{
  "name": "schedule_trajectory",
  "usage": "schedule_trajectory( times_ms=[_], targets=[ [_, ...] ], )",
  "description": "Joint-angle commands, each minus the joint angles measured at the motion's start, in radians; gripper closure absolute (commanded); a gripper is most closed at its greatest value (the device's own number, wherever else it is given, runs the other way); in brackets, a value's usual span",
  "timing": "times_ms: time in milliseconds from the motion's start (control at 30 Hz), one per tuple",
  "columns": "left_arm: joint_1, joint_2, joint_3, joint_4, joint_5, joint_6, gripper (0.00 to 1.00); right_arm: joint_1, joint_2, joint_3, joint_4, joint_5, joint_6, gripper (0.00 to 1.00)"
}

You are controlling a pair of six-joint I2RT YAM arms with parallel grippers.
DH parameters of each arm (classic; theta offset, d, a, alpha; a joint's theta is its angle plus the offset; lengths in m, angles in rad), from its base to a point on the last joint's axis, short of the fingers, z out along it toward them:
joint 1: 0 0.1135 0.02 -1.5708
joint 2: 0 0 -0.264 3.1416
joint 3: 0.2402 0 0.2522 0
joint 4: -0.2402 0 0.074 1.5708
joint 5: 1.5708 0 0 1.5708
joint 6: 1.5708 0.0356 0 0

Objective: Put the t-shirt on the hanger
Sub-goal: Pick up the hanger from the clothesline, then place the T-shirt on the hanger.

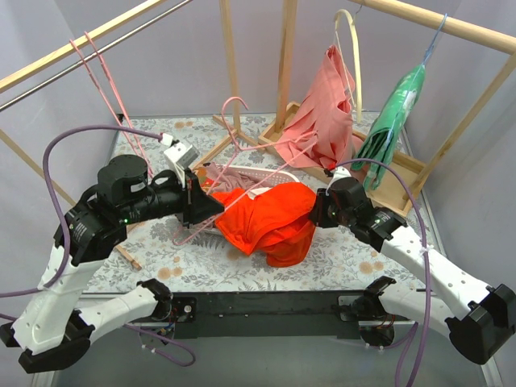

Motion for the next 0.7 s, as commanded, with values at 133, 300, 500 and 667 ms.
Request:
schedule_trajectory(
  times_ms=[133,300,500,667],
  targets=[
    [-0.001,-0.088,-0.04,-0.246,0.114,0.141,1.0,0.001,-0.015,0.048,0.013,0.041,0.034,0.94],
    [-0.001,-0.09,-0.039,-0.26,0.123,0.141,1.0,0.001,-0.002,0.068,0.004,0.051,0.04,0.97],
    [-0.001,-0.05,-0.083,-0.25,0.13,0.141,1.0,0.002,0.048,0.158,-0.055,0.088,0.043,0.99],
    [-0.001,-0.03,-0.125,-0.227,0.136,0.363,1.0,0.002,0.114,0.261,-0.088,0.1,0.028,0.99]
  ],
)
